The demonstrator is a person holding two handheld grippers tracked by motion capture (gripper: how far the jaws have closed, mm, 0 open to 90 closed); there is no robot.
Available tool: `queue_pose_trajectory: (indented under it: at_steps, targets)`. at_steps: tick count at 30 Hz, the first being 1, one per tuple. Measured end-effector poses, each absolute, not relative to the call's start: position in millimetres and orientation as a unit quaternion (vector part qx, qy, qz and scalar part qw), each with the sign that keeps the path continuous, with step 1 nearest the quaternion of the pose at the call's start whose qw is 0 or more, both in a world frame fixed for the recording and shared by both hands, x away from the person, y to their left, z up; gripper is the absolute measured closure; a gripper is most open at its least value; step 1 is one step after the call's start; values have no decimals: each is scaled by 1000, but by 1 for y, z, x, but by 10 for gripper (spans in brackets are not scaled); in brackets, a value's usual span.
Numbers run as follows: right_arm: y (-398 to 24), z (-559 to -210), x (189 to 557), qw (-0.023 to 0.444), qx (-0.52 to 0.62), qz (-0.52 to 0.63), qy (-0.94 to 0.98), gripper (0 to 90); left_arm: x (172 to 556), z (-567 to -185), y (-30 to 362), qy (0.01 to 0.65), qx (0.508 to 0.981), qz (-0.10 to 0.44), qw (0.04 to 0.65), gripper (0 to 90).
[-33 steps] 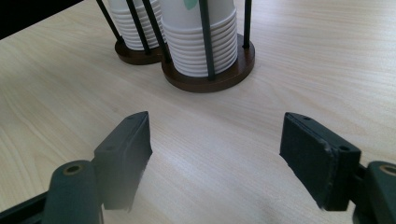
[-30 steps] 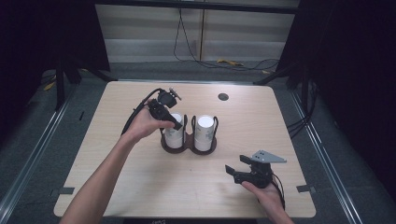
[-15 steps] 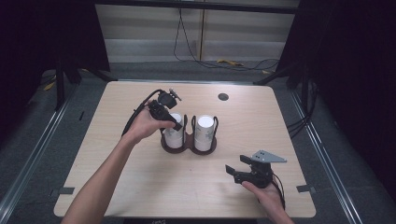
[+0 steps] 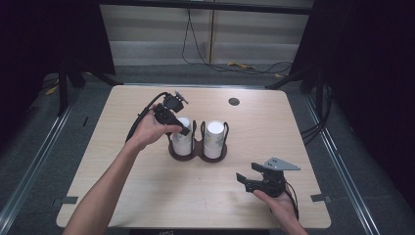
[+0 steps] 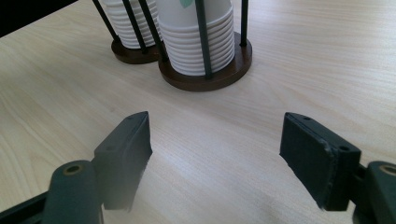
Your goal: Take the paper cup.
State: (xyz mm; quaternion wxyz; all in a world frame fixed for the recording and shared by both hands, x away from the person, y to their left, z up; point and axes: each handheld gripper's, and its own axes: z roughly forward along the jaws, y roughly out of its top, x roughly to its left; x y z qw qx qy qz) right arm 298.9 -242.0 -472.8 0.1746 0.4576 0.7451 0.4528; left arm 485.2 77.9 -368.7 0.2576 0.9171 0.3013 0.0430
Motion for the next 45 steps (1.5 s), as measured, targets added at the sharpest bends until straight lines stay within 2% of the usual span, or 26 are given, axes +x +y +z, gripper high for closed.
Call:
queue_pose_trajectory:
  at_steps: [24, 45]
  targets:
    - [-242, -473, 299, 177, 460, 451, 744, 250, 480, -358, 85, 309, 907, 48, 281, 351]
    - [-241, -473, 299, 178, 460, 451, 744, 251, 476, -346, 100, 310, 889, 57, 331, 350]
